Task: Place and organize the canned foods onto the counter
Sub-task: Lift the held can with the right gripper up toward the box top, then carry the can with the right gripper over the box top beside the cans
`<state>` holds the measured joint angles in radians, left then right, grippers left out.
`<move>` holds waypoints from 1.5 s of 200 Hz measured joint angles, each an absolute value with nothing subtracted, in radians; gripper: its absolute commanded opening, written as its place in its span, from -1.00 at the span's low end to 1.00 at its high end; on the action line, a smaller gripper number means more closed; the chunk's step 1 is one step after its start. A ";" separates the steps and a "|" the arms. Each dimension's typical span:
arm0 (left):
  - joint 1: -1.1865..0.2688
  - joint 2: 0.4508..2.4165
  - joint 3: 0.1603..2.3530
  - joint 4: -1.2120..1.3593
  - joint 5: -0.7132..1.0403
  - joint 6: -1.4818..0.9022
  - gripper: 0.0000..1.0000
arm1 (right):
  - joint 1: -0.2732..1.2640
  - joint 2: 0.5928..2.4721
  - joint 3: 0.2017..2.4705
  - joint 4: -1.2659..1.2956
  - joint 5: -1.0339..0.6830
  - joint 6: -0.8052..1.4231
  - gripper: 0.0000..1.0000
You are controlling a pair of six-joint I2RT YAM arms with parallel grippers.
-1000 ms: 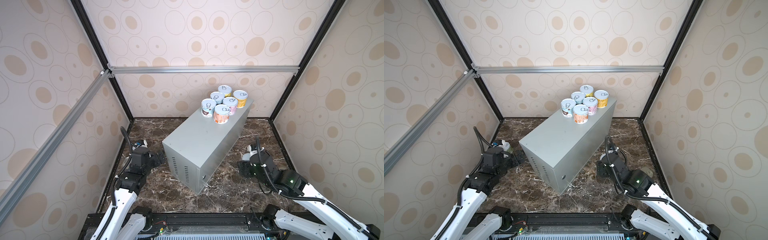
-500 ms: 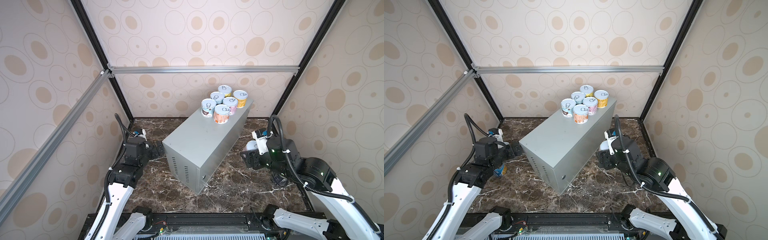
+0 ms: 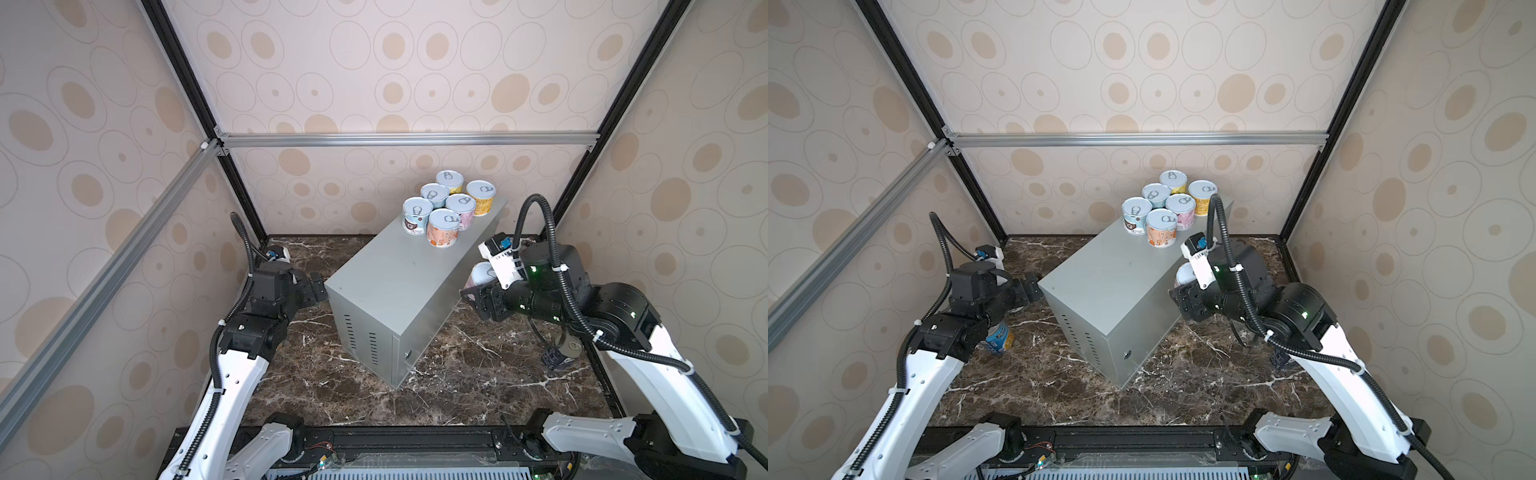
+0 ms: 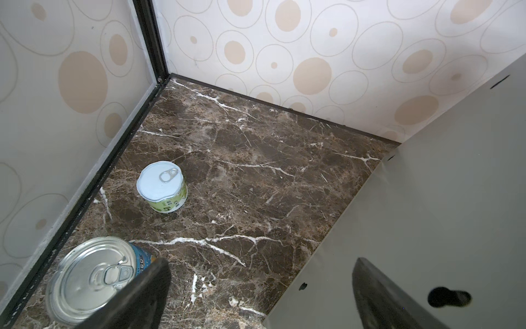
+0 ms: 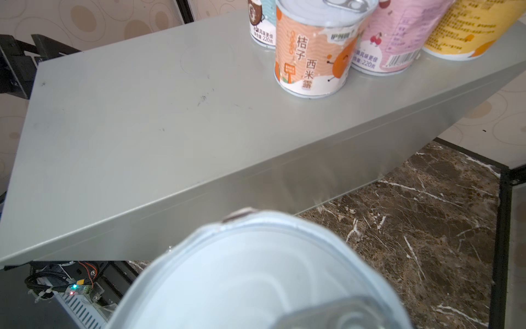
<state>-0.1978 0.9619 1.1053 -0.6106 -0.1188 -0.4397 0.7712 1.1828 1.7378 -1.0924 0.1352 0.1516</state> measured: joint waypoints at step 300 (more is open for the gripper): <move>-0.196 1.059 0.965 -0.383 -0.135 -0.430 0.99 | 0.771 1.765 2.263 -1.119 0.046 0.032 -0.03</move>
